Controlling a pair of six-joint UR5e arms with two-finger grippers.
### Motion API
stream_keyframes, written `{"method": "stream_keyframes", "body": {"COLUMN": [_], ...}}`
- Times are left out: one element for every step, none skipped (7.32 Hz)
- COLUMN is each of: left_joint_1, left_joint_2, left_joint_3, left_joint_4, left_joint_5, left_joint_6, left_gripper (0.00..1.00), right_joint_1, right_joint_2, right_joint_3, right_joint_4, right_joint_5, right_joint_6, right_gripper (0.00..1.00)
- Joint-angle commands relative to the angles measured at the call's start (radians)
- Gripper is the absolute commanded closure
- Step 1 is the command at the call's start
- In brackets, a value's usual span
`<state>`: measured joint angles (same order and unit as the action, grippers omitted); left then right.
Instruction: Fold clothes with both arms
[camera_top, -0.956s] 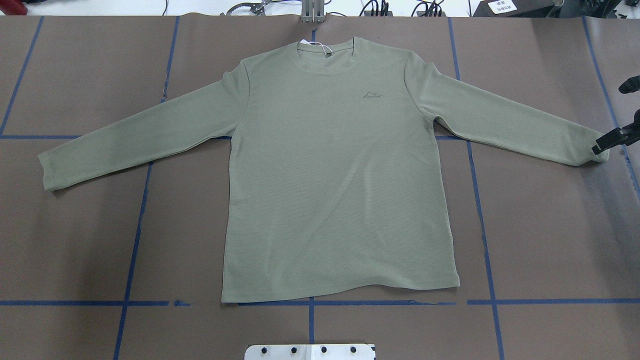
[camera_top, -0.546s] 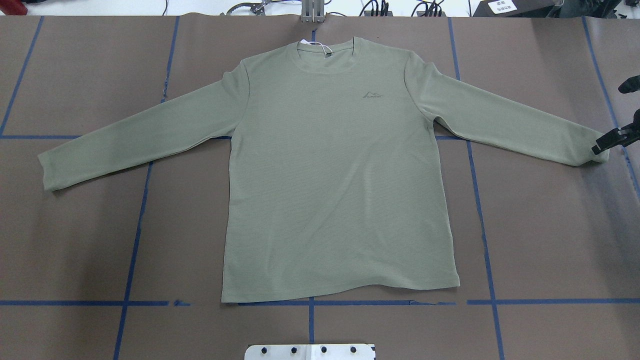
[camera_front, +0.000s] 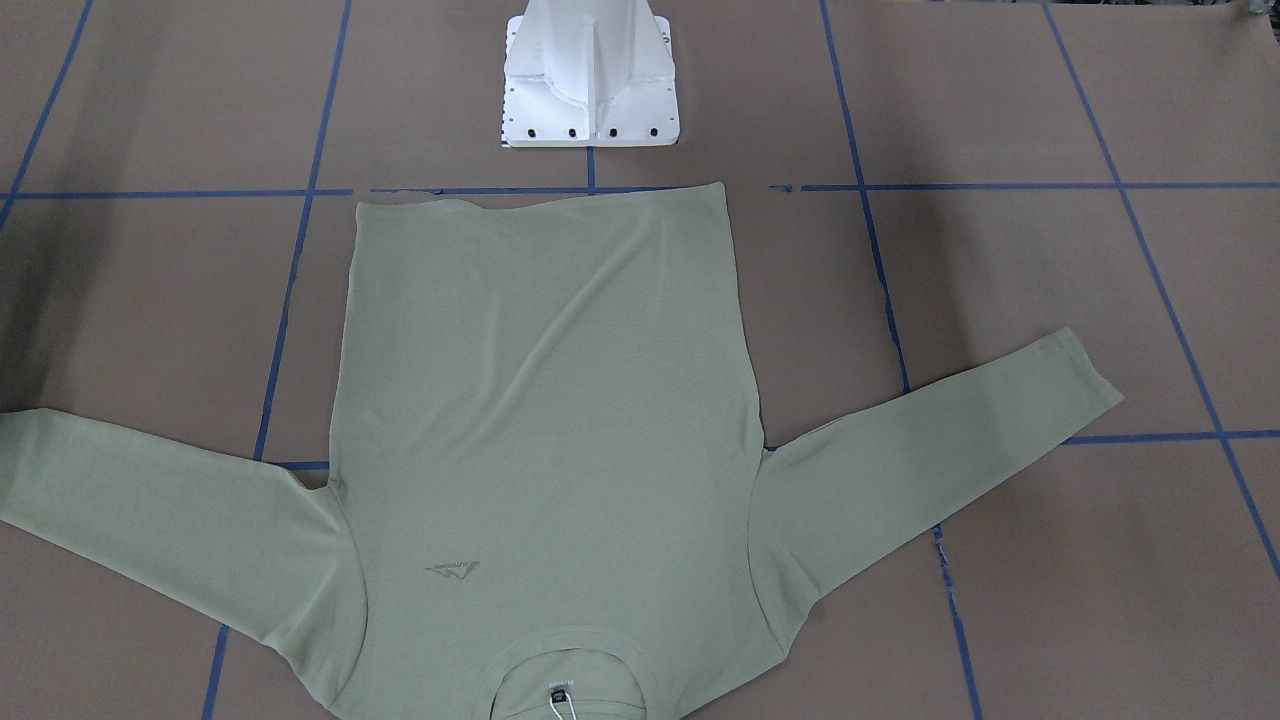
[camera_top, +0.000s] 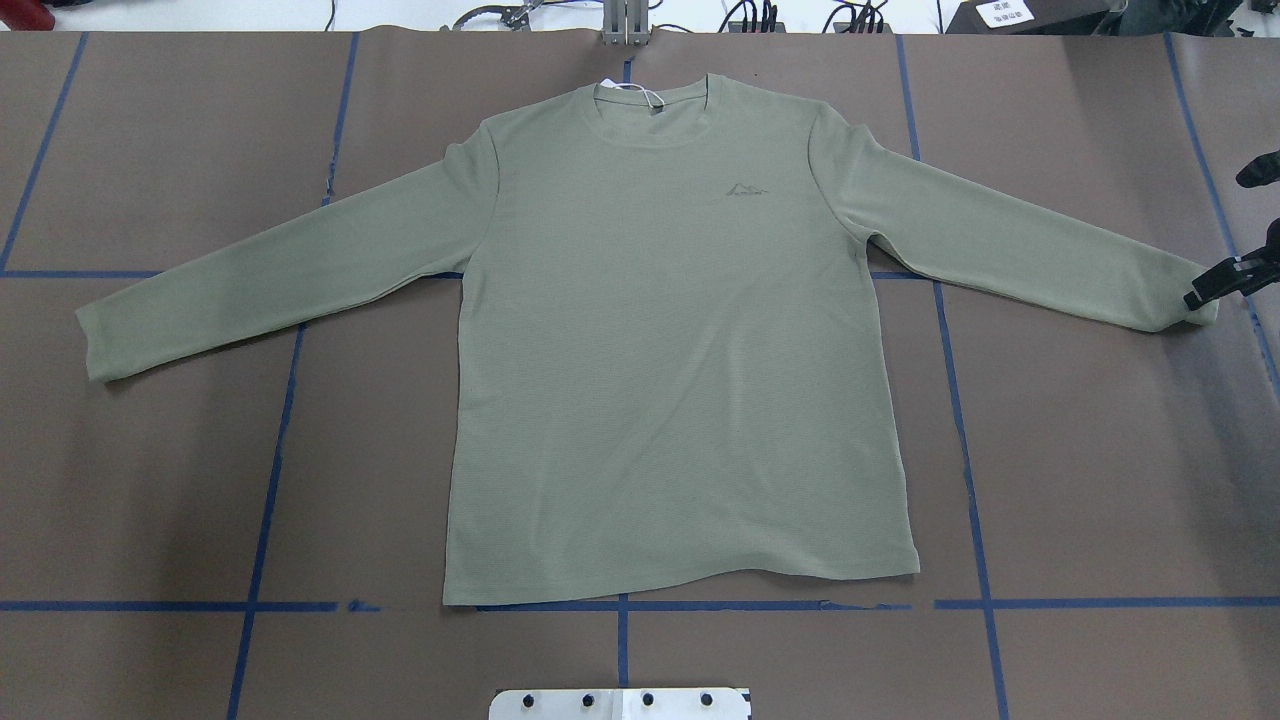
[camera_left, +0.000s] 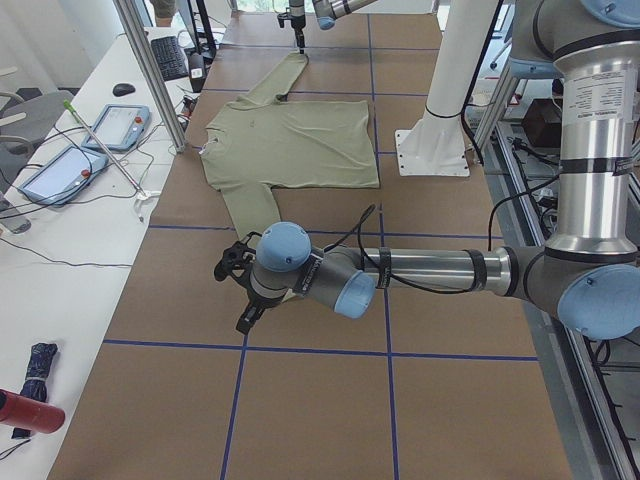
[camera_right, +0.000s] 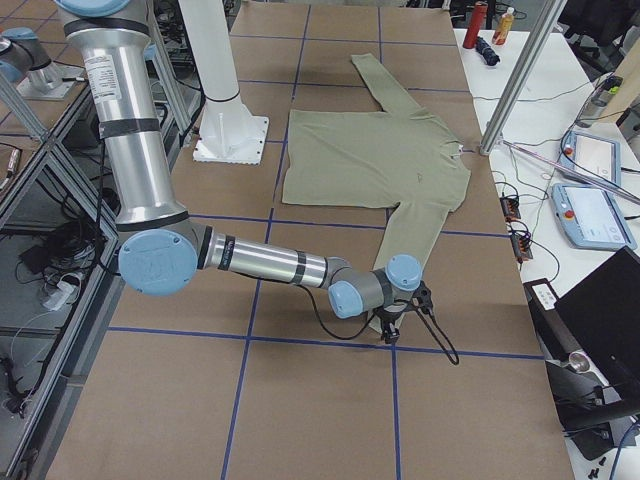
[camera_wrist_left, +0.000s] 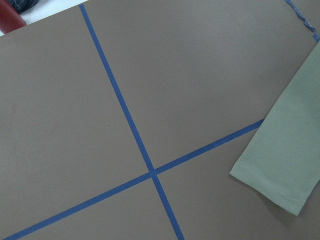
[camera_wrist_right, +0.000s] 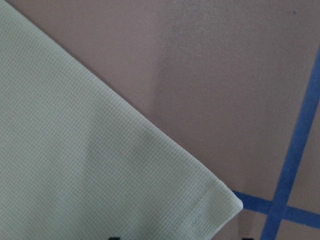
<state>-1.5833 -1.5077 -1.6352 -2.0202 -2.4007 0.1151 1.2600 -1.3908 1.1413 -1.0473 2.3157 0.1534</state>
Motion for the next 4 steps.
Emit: {"method": "stream_keyframes", "body": {"left_joint_1": [0.0, 0.0, 0.0, 0.0], "left_joint_2": [0.0, 0.0, 0.0, 0.0], "left_joint_3": [0.0, 0.0, 0.0, 0.0], "left_joint_4": [0.0, 0.0, 0.0, 0.0], "left_joint_5": [0.0, 0.0, 0.0, 0.0], "left_joint_6": [0.0, 0.002, 0.0, 0.002], "left_gripper": [0.0, 0.0, 0.0, 0.0], "right_joint_1": [-0.001, -0.008, -0.008, -0.01], "right_joint_2": [-0.001, -0.001, 0.001, 0.001], "right_joint_3": [-0.002, -0.006, -0.006, -0.006], "right_joint_4": [0.0, 0.001, 0.001, 0.001], "right_joint_5": [0.001, -0.001, -0.001, -0.001], "right_joint_6": [0.0, 0.0, 0.0, 0.002], "right_gripper": [0.18, 0.17, 0.17, 0.18]}}
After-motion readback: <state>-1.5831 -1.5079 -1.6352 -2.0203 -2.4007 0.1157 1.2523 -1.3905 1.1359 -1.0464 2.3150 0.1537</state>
